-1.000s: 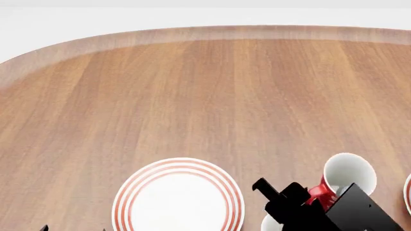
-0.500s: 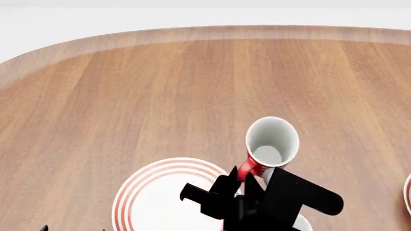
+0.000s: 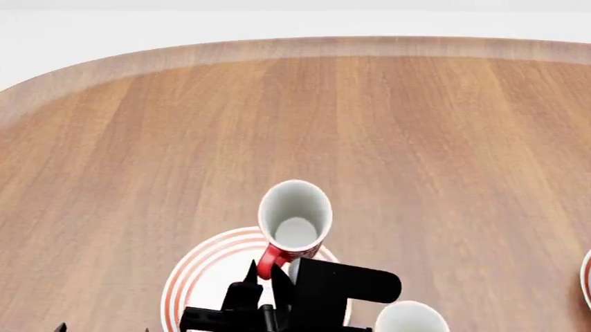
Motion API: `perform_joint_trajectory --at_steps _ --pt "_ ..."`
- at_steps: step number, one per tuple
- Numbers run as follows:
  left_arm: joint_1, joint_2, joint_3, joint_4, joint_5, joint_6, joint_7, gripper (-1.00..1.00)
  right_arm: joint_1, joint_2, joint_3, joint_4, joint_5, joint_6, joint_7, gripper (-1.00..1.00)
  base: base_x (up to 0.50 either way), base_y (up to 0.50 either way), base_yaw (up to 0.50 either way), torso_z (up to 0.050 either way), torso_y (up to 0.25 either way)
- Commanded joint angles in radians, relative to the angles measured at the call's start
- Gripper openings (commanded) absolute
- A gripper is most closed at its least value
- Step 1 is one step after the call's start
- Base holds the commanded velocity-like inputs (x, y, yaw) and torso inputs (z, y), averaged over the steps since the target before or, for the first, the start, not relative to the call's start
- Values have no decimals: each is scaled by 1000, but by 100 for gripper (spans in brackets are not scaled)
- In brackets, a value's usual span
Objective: Put the red mug on the left plate.
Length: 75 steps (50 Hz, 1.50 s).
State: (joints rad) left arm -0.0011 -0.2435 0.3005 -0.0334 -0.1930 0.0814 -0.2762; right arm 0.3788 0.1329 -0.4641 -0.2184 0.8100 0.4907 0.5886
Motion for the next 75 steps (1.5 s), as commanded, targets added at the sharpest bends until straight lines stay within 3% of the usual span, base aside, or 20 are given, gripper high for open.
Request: perform_joint_trajectory --at_steps 1,37,60,65,75 --pt "-2 -4 4 -2 -4 2 -4 100 21 -25 -44 82 -29 -35 -68 -100 0 0 0 0 0" --pt "-2 -17 14 3 -17 5 -15 100 119 -78 -106 379 -32 -88 -127 -100 0 0 0 0 0" --pt "-4 -22 22 1 -22 7 -22 100 125 -57 -140 363 -6 -84 -94 -100 0 0 0 0 0" --pt "-6 -25 21 -4 -24 9 -23 100 162 -92 -149 539 -5 -149 -224 -100 0 0 0 0 0" --pt "-5 -30 18 1 -30 10 -30 100 222 -123 -189 714 6 -214 -271 -100 0 0 0 0 1"
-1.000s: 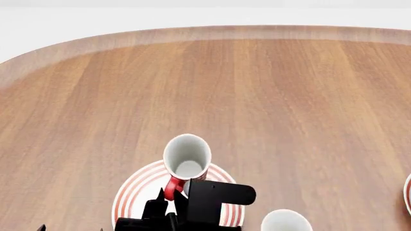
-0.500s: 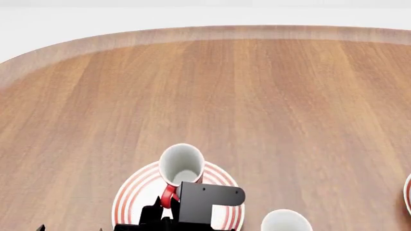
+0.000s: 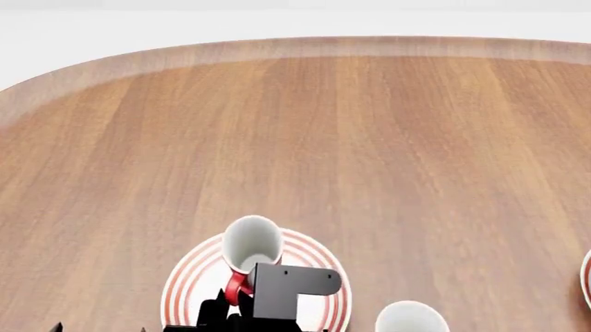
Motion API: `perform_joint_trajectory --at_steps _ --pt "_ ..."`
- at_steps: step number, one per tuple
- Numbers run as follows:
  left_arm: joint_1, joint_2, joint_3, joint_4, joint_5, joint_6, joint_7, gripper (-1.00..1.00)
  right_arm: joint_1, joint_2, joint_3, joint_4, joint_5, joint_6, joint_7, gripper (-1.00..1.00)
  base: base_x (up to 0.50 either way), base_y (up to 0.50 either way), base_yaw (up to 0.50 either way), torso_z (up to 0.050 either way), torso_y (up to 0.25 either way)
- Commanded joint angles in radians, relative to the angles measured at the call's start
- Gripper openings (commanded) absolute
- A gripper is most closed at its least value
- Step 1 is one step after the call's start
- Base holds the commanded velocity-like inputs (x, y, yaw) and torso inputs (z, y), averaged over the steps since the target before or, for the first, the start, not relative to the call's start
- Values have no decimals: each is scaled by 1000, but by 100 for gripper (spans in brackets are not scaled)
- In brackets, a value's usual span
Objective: Put the red mug on the left plate.
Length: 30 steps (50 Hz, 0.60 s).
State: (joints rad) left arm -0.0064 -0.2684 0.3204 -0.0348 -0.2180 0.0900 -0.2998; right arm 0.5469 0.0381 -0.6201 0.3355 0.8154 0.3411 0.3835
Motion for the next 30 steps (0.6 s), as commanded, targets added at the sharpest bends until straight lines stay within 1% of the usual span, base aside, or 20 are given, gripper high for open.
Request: perform_joint_trajectory --at_steps 1,6,9,14,30 --pt "1 -4 -1 1 -4 2 -6 100 58 -28 -38 169 5 -70 -65 -100 0 0 0 0 0" --pt "0 -6 0 3 -6 2 -7 100 93 -34 -81 251 41 -116 -67 -100 0 0 0 0 0" --pt "-2 -6 2 -3 -6 4 -7 100 96 -27 -102 244 58 -124 -56 -100 0 0 0 0 0" --pt "-1 -6 3 -5 -6 7 -9 100 122 -35 -147 318 92 -165 -58 -100 0 0 0 0 0" --pt "-4 -9 10 -9 -3 9 -17 100 183 -35 -302 431 237 -252 -66 -100 0 0 0 0 1"
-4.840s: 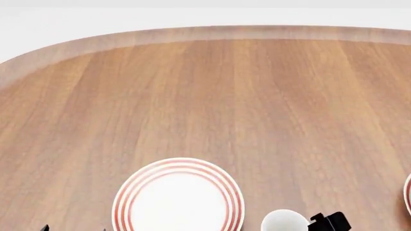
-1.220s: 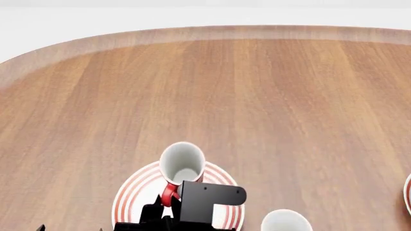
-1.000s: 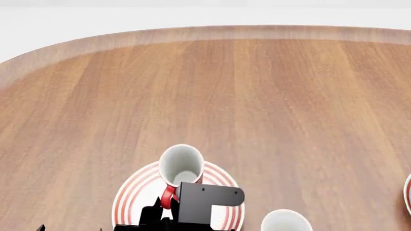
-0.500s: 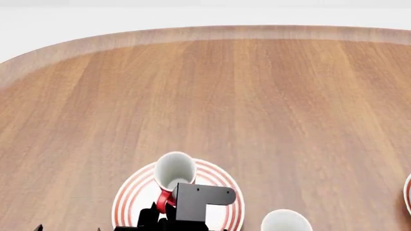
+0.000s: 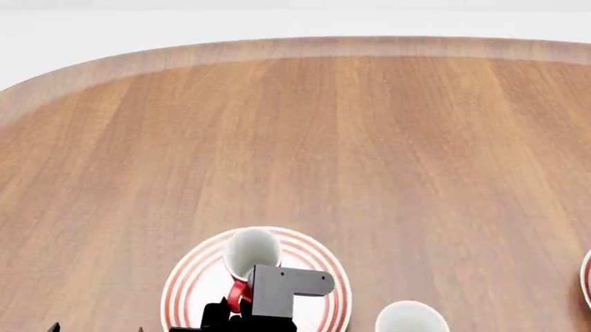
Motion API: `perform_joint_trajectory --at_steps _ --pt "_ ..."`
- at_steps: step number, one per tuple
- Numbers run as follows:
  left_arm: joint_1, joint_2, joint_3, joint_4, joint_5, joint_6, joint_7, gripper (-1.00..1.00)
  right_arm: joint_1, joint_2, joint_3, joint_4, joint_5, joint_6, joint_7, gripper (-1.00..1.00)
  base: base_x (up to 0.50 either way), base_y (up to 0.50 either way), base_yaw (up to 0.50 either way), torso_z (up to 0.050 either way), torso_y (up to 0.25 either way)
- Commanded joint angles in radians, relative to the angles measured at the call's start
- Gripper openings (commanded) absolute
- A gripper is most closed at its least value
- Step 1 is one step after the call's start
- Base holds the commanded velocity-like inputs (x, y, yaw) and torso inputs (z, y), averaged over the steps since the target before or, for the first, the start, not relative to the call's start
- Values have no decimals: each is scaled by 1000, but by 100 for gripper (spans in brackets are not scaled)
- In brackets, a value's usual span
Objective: Put the red mug on the left plate.
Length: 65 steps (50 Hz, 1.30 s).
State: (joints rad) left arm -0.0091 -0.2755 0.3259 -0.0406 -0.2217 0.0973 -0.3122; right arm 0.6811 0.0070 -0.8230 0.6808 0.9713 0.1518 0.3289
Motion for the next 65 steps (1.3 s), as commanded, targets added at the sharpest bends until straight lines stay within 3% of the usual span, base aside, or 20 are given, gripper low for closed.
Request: perform_joint_trajectory --at_steps 1,23,24,45,58,65 --pt "-1 -2 5 -2 1 2 -4 100 53 -4 -110 93 95 -67 -12 -100 0 0 0 0 0" --pt "-5 -6 11 -5 -3 4 -9 100 188 -6 -578 244 563 -255 -2 -100 0 0 0 0 0" --pt "-5 -6 11 -4 -3 4 -10 100 192 -6 -588 244 576 -256 -4 100 0 0 0 0 0" --pt "-4 -12 15 2 -10 5 -16 100 218 -4 -713 238 690 -311 -6 100 0 0 0 0 0" --pt "64 -77 -8 280 -5 -87 -82 100 169 199 -747 -150 513 -515 224 100 0 0 0 0 0" --pt "95 -101 -16 377 3 -111 -106 100 140 246 -766 -205 433 -583 279 100 0 0 0 0 0"
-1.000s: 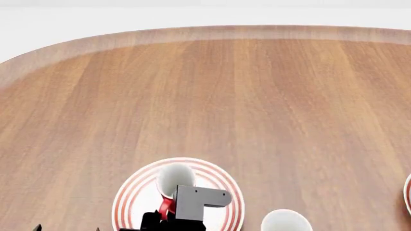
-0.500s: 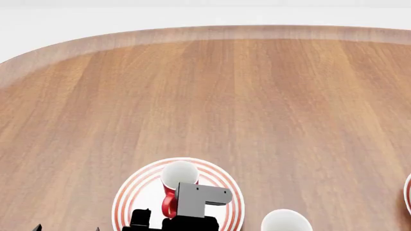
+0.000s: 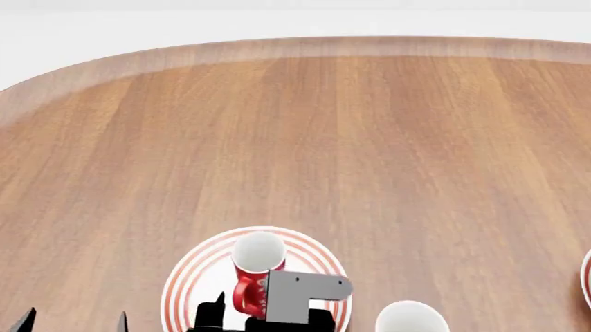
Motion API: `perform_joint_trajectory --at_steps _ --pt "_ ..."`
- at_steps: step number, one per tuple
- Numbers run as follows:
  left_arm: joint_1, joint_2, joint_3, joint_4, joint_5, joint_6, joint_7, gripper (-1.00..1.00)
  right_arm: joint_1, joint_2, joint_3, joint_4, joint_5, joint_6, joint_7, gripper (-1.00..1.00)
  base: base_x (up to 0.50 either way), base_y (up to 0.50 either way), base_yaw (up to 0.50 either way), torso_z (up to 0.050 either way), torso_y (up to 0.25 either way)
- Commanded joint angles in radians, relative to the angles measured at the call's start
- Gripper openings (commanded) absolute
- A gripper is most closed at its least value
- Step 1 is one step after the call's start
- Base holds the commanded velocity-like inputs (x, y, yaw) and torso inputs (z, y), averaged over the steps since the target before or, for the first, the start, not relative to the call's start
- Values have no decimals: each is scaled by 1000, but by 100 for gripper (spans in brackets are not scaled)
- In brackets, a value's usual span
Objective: Put the red mug on the left plate.
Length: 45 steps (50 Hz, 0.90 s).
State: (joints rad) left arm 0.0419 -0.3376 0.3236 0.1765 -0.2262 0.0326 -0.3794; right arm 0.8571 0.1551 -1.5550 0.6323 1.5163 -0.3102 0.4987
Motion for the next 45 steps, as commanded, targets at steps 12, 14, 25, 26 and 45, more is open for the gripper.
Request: perform_joint_trajectory --at_steps 12,14,25,26,45 --pt "80 -69 -17 292 24 -83 -67 100 -70 200 -60 -301 -300 -256 230 100 0 0 0 0 0" --pt "84 -74 -17 312 30 -90 -72 100 -75 224 -65 -343 -359 -285 283 100 0 0 0 0 0" --pt "112 -101 -23 435 47 -123 -96 100 -96 303 -84 -488 -552 -355 415 100 0 0 0 0 0" --pt "113 -102 -23 440 47 -125 -97 100 -97 308 -85 -499 -561 -357 420 100 0 0 0 0 0" --pt "90 -118 -10 541 60 -206 -110 100 -115 401 -92 -698 -774 -401 509 100 0 0 0 0 0"
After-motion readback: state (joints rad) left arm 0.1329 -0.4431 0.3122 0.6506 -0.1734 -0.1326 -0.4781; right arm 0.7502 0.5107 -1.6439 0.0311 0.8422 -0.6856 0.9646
